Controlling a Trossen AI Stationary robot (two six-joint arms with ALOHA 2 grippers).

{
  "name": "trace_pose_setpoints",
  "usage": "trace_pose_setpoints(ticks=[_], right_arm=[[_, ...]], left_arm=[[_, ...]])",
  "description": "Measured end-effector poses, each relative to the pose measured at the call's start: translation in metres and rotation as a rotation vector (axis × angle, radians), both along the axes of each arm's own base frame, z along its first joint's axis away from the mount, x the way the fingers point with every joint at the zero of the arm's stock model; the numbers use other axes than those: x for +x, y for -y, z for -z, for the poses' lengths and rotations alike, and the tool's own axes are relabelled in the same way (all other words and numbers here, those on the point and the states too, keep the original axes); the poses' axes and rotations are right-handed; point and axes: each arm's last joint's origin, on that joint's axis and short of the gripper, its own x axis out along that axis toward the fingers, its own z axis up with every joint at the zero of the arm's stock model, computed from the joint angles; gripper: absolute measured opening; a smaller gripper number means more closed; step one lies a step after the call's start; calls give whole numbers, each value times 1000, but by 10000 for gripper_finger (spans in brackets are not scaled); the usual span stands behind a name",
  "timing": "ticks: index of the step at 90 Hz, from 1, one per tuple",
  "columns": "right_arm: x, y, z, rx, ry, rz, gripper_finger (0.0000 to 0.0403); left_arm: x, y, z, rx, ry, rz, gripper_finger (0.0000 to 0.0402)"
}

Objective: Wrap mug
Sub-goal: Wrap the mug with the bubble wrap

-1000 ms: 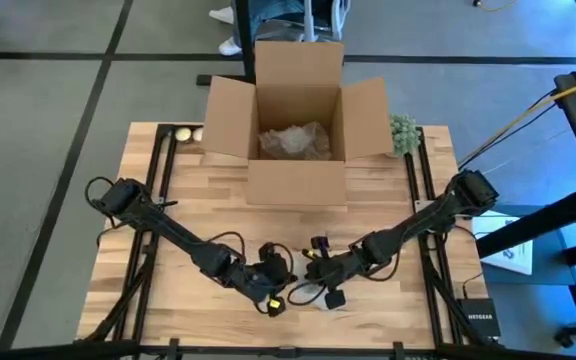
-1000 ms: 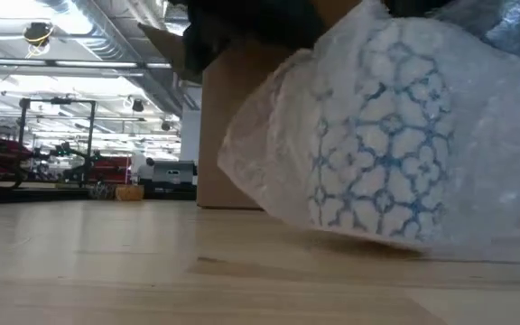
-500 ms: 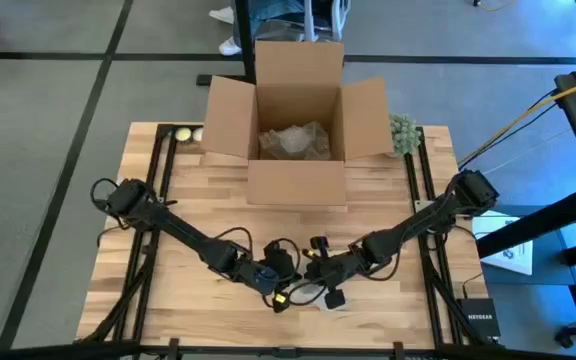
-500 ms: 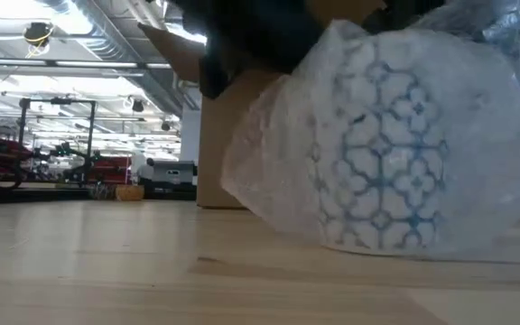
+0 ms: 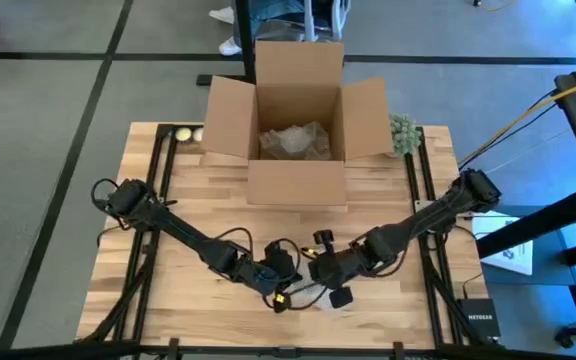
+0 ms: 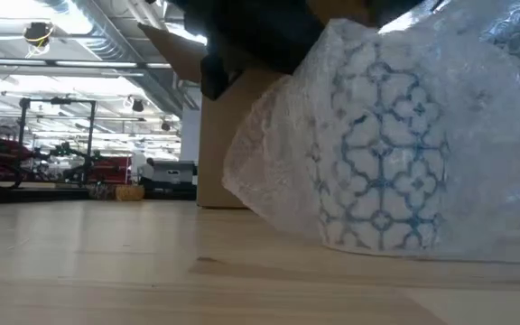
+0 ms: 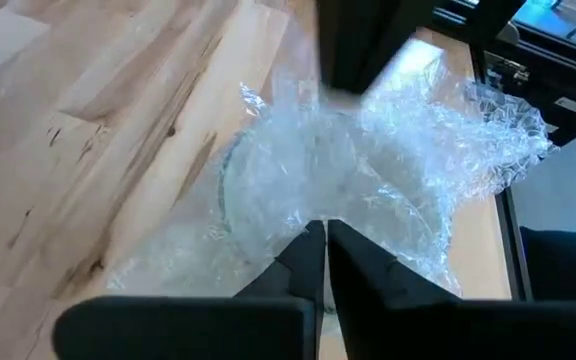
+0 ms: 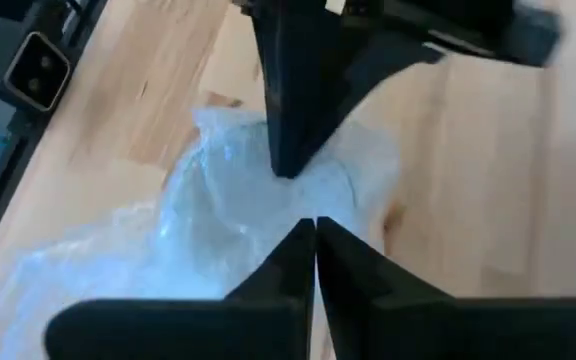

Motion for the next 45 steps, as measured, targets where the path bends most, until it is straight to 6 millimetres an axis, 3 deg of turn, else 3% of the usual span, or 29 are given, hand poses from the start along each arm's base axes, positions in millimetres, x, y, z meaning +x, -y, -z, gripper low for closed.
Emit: trace_pose_setpoints(ticks=[13,26,45], right_arm=[[-28,5,7,-32,-65,78,1],[-49,9,41,-6,-61,125,1],[-46,5,87,223,130,92,1]], left_arm=[[1,0,0,0,15,4,0],[1,1,0,-3,17,3,0],[4,-1,-4,-12,31,2,0]])
